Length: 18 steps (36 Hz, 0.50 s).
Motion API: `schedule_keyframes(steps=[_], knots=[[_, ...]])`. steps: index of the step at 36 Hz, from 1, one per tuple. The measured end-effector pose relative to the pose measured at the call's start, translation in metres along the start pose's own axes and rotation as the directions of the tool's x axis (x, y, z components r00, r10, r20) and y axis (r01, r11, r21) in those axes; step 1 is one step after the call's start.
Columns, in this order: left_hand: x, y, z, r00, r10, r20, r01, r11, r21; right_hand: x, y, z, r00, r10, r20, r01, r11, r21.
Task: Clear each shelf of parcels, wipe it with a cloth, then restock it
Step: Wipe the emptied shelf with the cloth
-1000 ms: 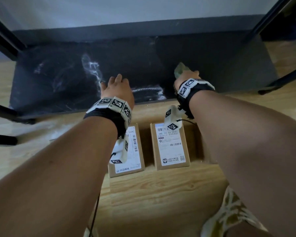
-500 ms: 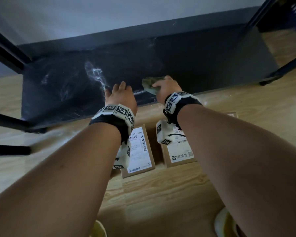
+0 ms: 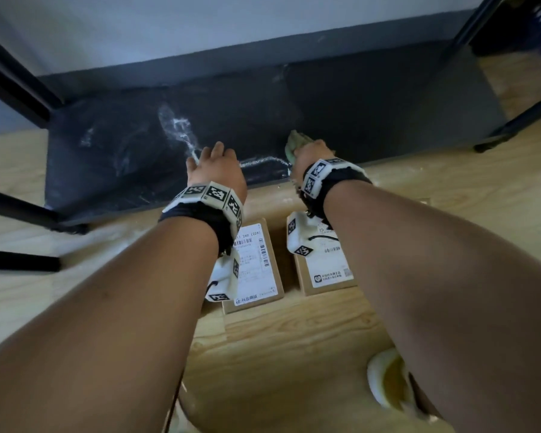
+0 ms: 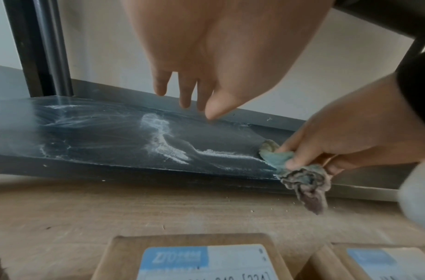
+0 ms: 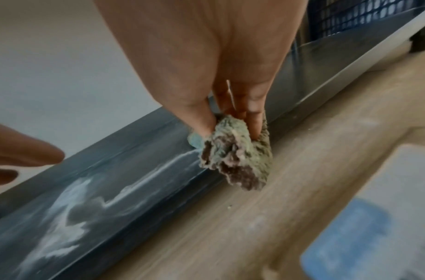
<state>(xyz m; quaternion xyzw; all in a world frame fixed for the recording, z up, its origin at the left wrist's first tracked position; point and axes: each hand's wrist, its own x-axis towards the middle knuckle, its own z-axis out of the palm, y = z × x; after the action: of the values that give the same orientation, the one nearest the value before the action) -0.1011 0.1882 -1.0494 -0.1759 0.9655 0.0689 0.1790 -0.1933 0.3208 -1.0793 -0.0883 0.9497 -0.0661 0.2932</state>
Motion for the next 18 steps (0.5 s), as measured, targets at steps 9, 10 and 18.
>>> schedule_keyframes(steps=[9,10,18], knots=[[0.015,-0.013,0.014,1.0,-0.006,-0.009,0.005,0.999,-0.033,0.005,-0.024,0.001,0.997,0.044,-0.064,-0.016,0.921,0.39],[0.018,-0.015,0.016,1.0,-0.009,-0.008,0.008,0.999,-0.04,0.009,-0.021,-0.001,0.994,0.061,-0.086,-0.019,0.906,0.422],[0.033,-0.016,0.024,0.999,-0.033,-0.008,0.033,0.996,-0.079,0.047,0.014,-0.035,0.937,0.286,-0.202,-0.253,0.952,0.173]])
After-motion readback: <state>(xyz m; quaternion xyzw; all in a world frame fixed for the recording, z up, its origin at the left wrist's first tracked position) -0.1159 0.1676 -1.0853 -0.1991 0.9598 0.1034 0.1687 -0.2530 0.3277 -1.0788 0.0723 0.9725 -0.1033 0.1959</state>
